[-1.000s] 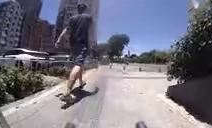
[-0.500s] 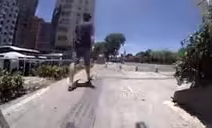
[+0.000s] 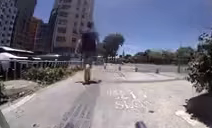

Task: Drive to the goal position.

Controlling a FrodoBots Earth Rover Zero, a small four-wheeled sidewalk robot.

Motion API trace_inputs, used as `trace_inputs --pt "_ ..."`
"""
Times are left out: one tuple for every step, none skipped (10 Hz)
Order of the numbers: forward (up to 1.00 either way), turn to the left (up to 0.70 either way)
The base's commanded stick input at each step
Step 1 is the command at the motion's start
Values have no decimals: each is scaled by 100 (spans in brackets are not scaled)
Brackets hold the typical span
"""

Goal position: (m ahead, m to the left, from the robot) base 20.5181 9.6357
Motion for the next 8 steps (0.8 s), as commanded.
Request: trace_inputs --pt "70 0" --pt "70 0" --pt "70 0" --pt "70 0" --pt "70 0" --pt "70 0" --pt "70 0" --pt "70 0"
